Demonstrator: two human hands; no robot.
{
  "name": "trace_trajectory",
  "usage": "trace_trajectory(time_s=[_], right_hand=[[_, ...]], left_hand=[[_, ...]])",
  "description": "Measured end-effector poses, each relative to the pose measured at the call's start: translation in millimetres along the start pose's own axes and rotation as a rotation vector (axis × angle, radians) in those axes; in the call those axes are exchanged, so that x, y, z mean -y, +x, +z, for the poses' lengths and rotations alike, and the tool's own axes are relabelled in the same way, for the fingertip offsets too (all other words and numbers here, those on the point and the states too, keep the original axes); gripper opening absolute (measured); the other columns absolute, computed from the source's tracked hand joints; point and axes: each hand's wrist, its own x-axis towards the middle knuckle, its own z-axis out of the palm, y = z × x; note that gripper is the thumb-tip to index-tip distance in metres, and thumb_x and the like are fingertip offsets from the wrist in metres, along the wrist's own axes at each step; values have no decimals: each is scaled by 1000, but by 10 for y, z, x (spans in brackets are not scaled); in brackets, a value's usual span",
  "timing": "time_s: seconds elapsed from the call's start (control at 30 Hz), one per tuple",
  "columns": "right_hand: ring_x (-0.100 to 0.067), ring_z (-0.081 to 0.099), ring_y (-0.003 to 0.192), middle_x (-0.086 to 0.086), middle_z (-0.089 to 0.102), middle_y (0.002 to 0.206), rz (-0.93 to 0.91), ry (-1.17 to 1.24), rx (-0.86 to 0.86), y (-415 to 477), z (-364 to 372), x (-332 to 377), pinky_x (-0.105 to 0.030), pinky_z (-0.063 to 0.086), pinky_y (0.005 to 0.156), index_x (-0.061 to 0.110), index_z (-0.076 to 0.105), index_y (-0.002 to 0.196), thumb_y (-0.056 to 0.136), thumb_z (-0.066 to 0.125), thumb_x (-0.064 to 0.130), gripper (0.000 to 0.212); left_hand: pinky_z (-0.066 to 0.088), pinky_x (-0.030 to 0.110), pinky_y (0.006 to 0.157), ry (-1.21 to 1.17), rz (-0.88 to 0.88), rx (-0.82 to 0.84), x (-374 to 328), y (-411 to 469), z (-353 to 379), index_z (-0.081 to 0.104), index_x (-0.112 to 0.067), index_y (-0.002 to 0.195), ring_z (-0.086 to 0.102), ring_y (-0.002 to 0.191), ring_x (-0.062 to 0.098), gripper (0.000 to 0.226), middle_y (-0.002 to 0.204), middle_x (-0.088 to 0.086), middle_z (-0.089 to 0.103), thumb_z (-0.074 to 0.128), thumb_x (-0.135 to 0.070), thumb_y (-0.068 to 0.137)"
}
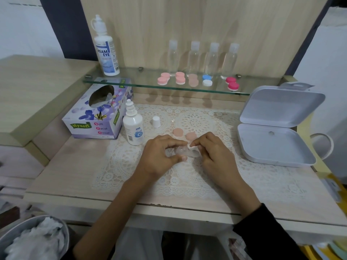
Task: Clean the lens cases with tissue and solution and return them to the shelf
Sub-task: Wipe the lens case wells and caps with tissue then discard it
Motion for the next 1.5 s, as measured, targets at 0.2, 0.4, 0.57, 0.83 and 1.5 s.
trace_trajectory(time_s=[0.2,0.4,0.57,0.83,1.5], right_hand=[[-11,47,95,12,55,99,-19,-22,41,36,-15,2,-41,46,75,23,66,99,91,37,15,32],[-12,54,97,13,55,97,11,168,-53,53,2,11,-33,45,77,20,68,93,87,38,14,31],[-11,52,100,10,57,101,-49,175,-101,18,53,127,-27,45,77,17,68,99,92,43,11,27],[-12,49,97,6,56,100,-38,25,-65,-3,109,172,-29,46,74,11,68,101,87,34,30,41],[-8,61,90,11,66,96,93,444,-168,-79,-80,240,-15,43,70,20,71,92,90,61,4,19]], left_hand=[[42,10,86,24,-29,-17,-49,-11,-2,71,-23,106,60,92,2,43,92,-11,67,85,-17,65],[37,6,89,2,-59,-24,-37,-19,-1,65,-22,117,60,99,1,56,93,-11,70,85,-17,65],[41,21,96,5,-60,-16,-28,-18,1,60,-24,124,61,99,4,63,90,-11,69,85,-18,67],[40,16,95,-13,-60,-6,-19,-34,1,55,-31,127,61,98,0,66,88,-10,70,83,-19,69],[44,8,69,22,66,-61,-28,-45,-13,69,-24,98,65,78,1,13,78,-7,70,64,-31,89]])
